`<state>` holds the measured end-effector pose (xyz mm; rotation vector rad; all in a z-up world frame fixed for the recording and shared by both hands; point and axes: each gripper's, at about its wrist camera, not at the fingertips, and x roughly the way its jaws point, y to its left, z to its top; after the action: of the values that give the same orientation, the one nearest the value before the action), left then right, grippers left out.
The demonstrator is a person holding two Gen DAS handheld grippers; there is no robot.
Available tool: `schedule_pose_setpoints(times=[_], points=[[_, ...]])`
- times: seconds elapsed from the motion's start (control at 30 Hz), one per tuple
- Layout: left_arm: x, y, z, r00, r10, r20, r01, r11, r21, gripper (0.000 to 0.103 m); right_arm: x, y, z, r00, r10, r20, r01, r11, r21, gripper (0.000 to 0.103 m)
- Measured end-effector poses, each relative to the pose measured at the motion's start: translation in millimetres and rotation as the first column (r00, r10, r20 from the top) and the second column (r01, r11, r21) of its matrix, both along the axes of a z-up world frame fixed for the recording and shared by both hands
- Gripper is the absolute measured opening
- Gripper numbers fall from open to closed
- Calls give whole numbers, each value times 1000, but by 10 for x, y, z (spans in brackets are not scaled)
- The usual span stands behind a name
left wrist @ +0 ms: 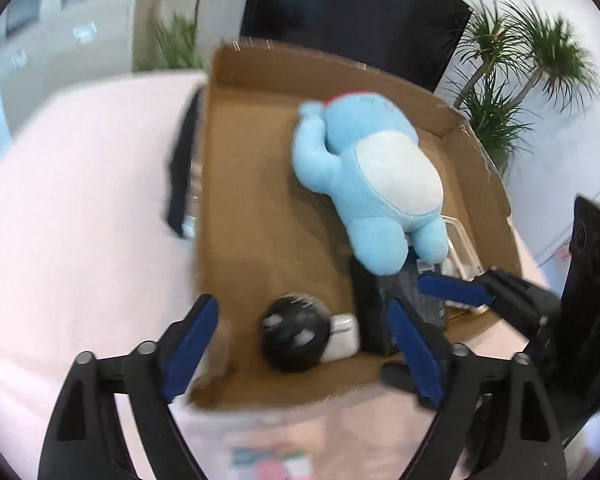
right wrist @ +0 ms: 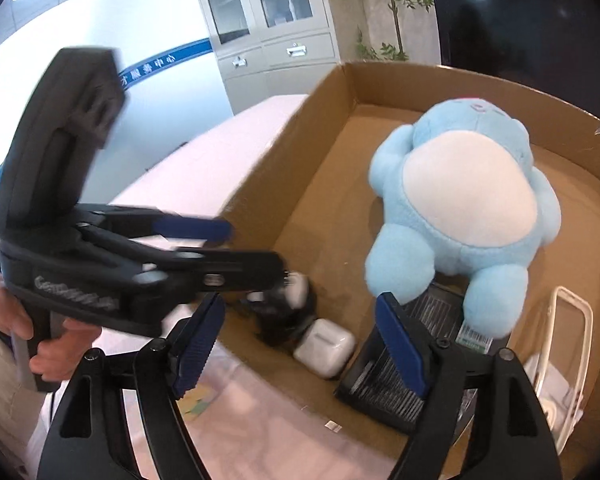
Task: Organize objects
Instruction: 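Carry the black mouse into the cardboard box and open the right tool, then grasp the pastel Rubik's cube with the right tool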
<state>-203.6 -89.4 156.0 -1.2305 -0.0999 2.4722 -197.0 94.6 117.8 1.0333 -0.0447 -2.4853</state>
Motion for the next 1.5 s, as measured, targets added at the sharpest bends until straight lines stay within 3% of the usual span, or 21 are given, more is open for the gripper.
schedule_pose_setpoints(times=[0.13,0.33,0.47,0.5,0.53,0.6,0.7,0.83,0.93,1.1,1.17,1.2,1.23,1.3,1.4,1.5], points=[[386,-240,-23,999,50,-14,-51,998,-43,91,211,-72,52,1000,27,6,-27,999,-39,79],[767,-373,-468,994,34,103,-36,999,20,91,480,-52,19,999,41,13,-40,998,-43,79],[847,-171,-748,993,42,110,-31,995,-95,89,633,74,-36,999,48,18,-47,999,-20,79],[850,-111,-811,993,46,108,-31,991,-133,66,696,101,-58,998,52,23,-52,999,-15,80],[850,-41,-882,992,36,121,-15,986,-168,57,744,113,-87,998,57,32,-57,998,-10,80],[896,131,-930,995,15,101,7,976,-216,56,927,197,-145,997,64,51,-64,998,6,80],[1032,419,-917,989,-76,126,95,983,-156,56,1231,301,-325,994,80,75,-84,995,54,80],[1326,903,-909,960,-222,168,233,971,-46,56,1707,444,-582,992,83,96,-96,985,146,80],[1593,1238,-893,928,-318,192,319,947,29,56,1984,557,-696,993,73,90,-88,981,172,80],[1942,1608,-879,886,-415,207,415,909,47,57,2308,648,-790,994,65,91,-79,986,150,81],[2023,1674,-904,844,-476,248,458,880,129,57,2371,607,-812,995,63,72,-74,985,156,81],[2054,1700,-914,826,-499,262,476,867,152,57,2403,580,-820,996,64,58,-73,982,172,79],[2104,1732,-912,816,-515,264,492,857,152,57,2442,551,-828,996,75,45,-82,979,187,69],[2171,1761,-892,820,-515,251,500,857,123,57,2498,488,-847,991,122,53,-129,977,171,55],[2222,1700,-877,836,-487,252,470,874,126,67,2575,453,-858,993,114,39,-119,973,195,55],[2405,1704,-820,848,-477,230,474,878,72,67,2596,446,-865,992,112,53,-120,976,184,55]])
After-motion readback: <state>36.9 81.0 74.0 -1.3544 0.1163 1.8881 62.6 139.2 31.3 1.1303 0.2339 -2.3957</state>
